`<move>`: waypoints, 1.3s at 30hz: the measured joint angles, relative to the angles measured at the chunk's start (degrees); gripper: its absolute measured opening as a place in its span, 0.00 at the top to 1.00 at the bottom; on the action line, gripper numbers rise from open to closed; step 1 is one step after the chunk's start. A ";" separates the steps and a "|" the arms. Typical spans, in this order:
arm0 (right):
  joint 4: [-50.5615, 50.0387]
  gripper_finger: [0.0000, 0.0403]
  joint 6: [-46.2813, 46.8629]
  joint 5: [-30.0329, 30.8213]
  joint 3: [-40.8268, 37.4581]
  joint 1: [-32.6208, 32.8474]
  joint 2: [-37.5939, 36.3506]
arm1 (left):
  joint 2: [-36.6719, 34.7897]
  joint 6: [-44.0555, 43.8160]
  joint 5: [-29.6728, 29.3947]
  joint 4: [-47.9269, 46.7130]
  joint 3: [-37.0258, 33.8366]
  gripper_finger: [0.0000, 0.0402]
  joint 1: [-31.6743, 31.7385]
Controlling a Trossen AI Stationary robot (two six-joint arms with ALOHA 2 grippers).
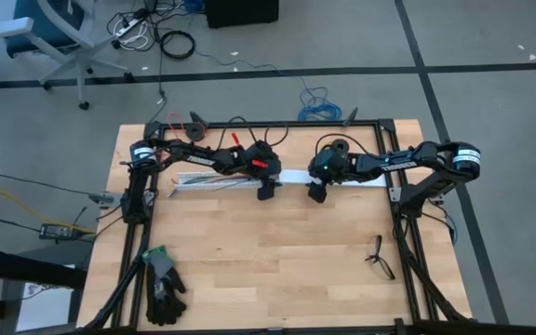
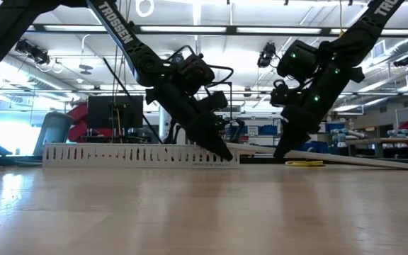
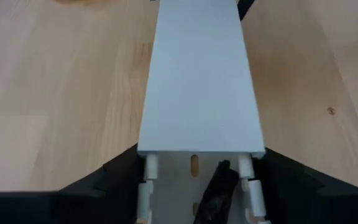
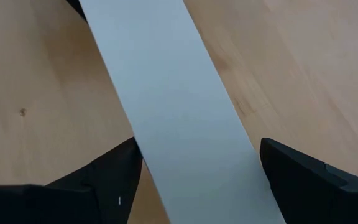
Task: Ziptie cables
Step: Close the white cable duct
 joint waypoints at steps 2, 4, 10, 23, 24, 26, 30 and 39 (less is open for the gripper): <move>-0.01 0.24 -0.11 0.00 0.00 -0.02 0.02 | 0.09 0.00 -0.21 -0.62 -0.09 0.30 0.00; -0.05 0.24 -0.32 0.00 0.00 -0.02 0.02 | 0.19 0.02 -0.23 -1.05 -0.15 0.28 0.00; -0.04 0.24 -1.19 -0.04 -0.02 -0.02 0.02 | 0.13 0.05 -0.18 -1.11 -0.13 0.25 0.04; 0.55 0.24 -3.45 -2.19 1.62 0.04 -2.93 | -5.71 2.78 0.27 -9.47 0.00 0.25 0.92; 0.97 0.24 -3.97 -2.57 1.79 0.04 -3.63 | -5.71 2.84 0.30 -10.69 -0.02 0.25 0.92; 0.89 0.24 -4.56 -3.07 2.04 0.02 -4.87 | -5.70 2.84 0.34 -12.21 -0.02 0.25 0.92; 1.08 0.24 -6.77 -3.09 2.32 -0.02 -6.14 | -5.69 2.84 0.34 -13.04 -0.02 0.25 0.92; 1.35 0.24 -9.19 -5.64 2.32 -0.33 -5.39 | -5.68 3.06 0.23 -14.21 -0.02 0.31 1.03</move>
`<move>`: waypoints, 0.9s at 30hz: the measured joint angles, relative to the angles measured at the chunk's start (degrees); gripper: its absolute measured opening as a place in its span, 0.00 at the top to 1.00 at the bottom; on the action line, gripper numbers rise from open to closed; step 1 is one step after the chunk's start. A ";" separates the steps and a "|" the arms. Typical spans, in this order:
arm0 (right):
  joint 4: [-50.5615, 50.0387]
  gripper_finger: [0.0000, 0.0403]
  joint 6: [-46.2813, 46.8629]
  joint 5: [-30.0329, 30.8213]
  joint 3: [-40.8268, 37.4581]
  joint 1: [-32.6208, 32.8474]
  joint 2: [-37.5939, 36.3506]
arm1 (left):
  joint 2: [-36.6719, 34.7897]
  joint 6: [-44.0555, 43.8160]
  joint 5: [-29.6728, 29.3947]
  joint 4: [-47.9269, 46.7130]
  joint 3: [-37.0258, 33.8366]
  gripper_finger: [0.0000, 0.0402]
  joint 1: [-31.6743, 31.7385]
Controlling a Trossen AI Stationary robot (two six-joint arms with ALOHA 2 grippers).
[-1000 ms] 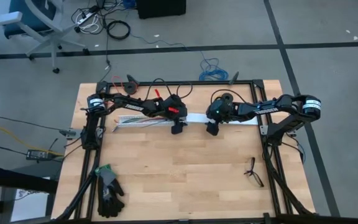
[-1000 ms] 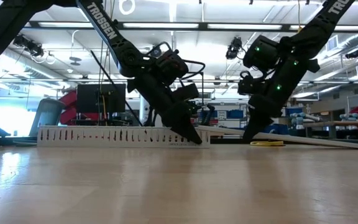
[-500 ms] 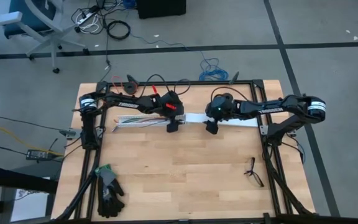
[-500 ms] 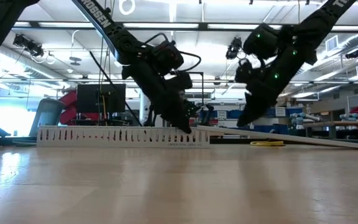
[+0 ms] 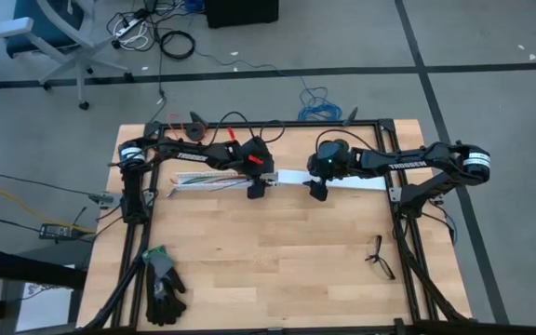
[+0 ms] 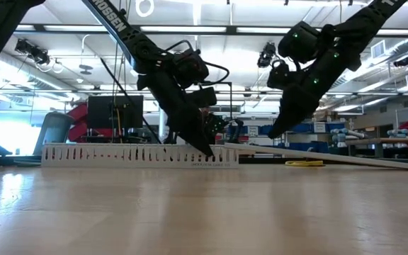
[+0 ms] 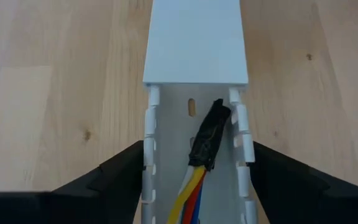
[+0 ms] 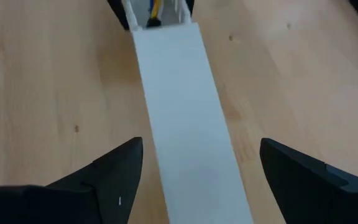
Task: Ziptie cables
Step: Close the white cable duct
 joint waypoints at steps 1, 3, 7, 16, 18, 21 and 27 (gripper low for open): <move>0.70 0.24 -0.32 -0.12 0.02 0.00 0.32 | 0.11 0.00 0.03 0.04 0.00 0.32 0.00; 0.93 0.24 -0.58 -1.80 0.00 -0.23 0.82 | 0.17 0.04 0.02 0.19 0.00 0.36 0.00; 1.65 0.24 -0.99 -3.90 0.00 -0.60 2.06 | 0.17 0.11 0.01 0.28 0.00 0.43 0.00; 4.49 0.24 -3.12 -5.58 0.02 -2.05 2.57 | 0.21 0.11 0.04 0.69 0.00 0.46 -0.02; 4.91 0.24 -3.41 -6.85 0.02 -2.30 2.70 | 0.23 0.11 0.02 0.82 0.00 0.46 -0.02; 6.16 0.29 -3.76 -7.37 0.02 -2.27 2.72 | 0.23 0.11 0.03 0.91 0.00 0.46 -0.02; 8.66 0.55 -4.17 -8.14 0.02 -2.27 2.72 | 0.25 0.11 0.02 0.91 0.00 0.46 -0.02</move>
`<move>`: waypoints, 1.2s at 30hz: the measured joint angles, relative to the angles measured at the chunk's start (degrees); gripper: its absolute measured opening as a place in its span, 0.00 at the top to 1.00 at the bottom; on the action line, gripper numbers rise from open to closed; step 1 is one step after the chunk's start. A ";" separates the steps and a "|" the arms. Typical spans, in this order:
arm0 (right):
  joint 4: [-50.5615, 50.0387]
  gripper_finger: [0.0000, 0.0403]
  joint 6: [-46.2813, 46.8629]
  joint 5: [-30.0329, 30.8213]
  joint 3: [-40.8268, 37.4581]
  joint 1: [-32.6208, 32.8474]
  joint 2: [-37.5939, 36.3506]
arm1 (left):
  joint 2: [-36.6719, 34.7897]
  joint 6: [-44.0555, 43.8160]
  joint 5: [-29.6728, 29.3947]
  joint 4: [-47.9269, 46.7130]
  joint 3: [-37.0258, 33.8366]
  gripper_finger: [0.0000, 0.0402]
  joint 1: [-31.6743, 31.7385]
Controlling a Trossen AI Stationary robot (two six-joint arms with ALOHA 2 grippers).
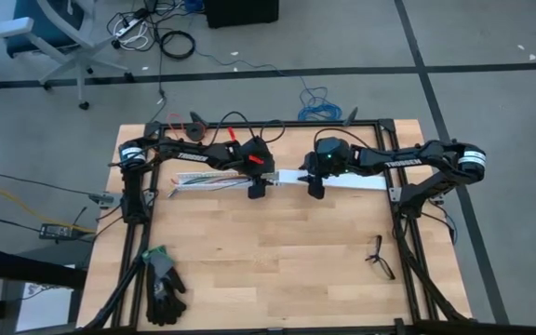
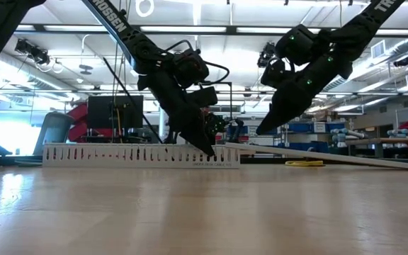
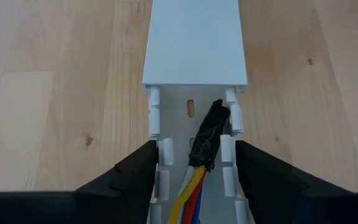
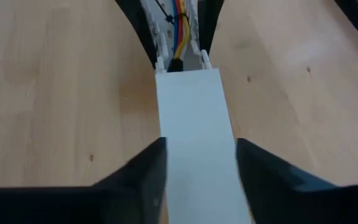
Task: Ziptie cables
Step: Close the white cable duct
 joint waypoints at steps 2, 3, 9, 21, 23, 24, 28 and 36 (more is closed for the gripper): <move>0.11 0.64 -0.02 -0.05 0.00 0.00 0.00 | 0.00 0.00 0.00 0.03 0.00 0.46 0.00; 0.28 0.69 -0.06 -0.05 0.00 0.00 0.00 | 0.00 0.00 0.01 0.05 0.00 0.46 0.00; 2.52 0.91 -0.35 -0.15 0.00 0.00 0.30 | 0.06 0.00 0.00 1.04 -0.02 0.46 0.00; 3.85 1.00 4.45 -1.17 4.37 0.18 10.96 | 0.07 0.04 0.85 0.69 -0.11 0.46 0.02; 3.37 0.99 3.88 -2.42 6.10 0.18 11.62 | 0.07 0.02 0.91 1.01 -0.11 0.46 0.02; 2.98 0.99 3.47 -2.65 6.96 0.37 11.93 | 0.07 0.02 1.02 1.41 -0.09 0.46 0.00; -1.81 1.00 2.09 -2.93 10.59 0.79 12.11 | 0.07 0.04 1.15 1.64 -0.09 0.46 -0.07; -6.86 1.00 1.70 1.23 13.45 2.15 12.09 | 0.07 0.03 1.11 1.42 -0.08 0.46 -0.04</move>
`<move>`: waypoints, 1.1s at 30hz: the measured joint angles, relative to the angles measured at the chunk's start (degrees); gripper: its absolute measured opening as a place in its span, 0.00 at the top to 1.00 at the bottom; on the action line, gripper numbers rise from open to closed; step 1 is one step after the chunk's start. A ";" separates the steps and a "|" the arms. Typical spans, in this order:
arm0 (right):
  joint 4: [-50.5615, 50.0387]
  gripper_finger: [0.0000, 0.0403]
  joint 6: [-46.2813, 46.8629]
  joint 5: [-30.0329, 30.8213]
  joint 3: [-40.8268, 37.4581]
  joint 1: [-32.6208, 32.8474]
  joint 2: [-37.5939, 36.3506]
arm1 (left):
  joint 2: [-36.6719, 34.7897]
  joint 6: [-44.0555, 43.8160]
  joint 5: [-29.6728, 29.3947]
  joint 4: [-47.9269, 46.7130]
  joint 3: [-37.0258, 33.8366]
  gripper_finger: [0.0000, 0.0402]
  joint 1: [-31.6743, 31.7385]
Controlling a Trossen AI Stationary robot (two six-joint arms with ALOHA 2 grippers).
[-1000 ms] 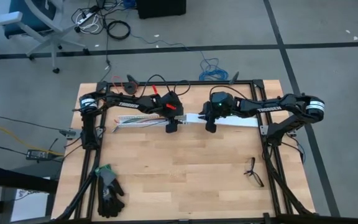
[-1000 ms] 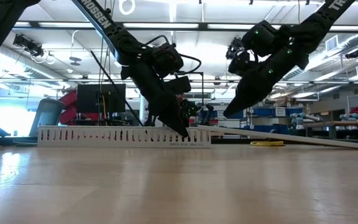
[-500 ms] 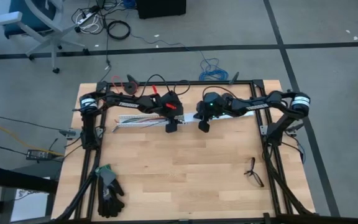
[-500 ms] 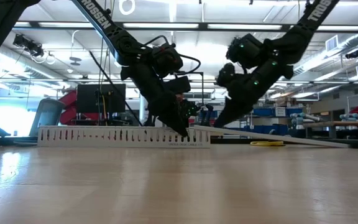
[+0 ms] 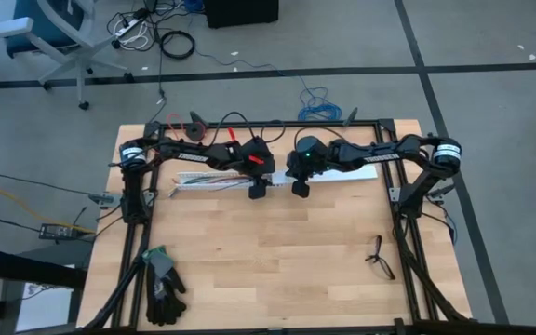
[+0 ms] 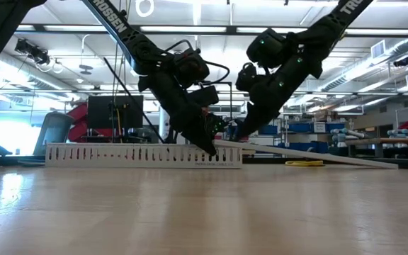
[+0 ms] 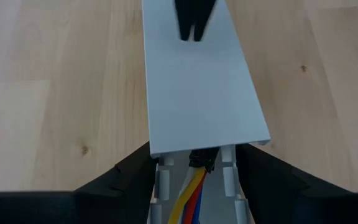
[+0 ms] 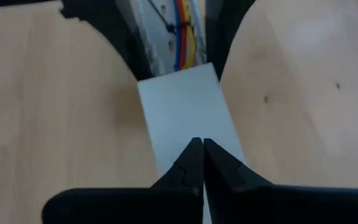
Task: Ziptie cables
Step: Close the white cable duct
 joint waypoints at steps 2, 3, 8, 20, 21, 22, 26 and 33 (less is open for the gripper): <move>1.65 1.00 -0.04 -0.23 -0.03 0.15 -0.20 | 0.00 0.01 0.00 -0.10 0.01 0.46 0.00; 3.05 1.00 -0.04 -0.44 -0.03 0.27 -0.39 | 0.00 0.00 0.00 -0.14 0.01 0.46 0.00; 5.14 1.00 -0.52 -1.09 0.03 0.32 0.50 | 0.00 -0.18 -0.02 -0.17 0.05 0.46 0.01; -0.11 1.00 5.90 0.29 2.65 0.37 6.19 | -0.02 -4.63 -3.33 0.00 0.08 0.46 -0.24; -1.51 1.00 5.95 0.75 3.32 0.38 6.06 | -0.02 -4.62 -3.35 0.04 0.08 0.46 -0.24; -2.89 1.00 6.15 0.99 4.03 0.37 5.98 | -0.02 -4.62 -3.34 0.03 0.08 0.46 -0.24; -7.45 1.00 7.71 2.10 6.50 0.39 6.20 | -0.02 -4.70 -3.34 0.04 0.08 0.46 -0.24; -9.42 1.00 10.94 4.01 7.27 0.41 6.38 | -0.02 -6.67 -3.48 -0.15 0.10 0.46 -0.35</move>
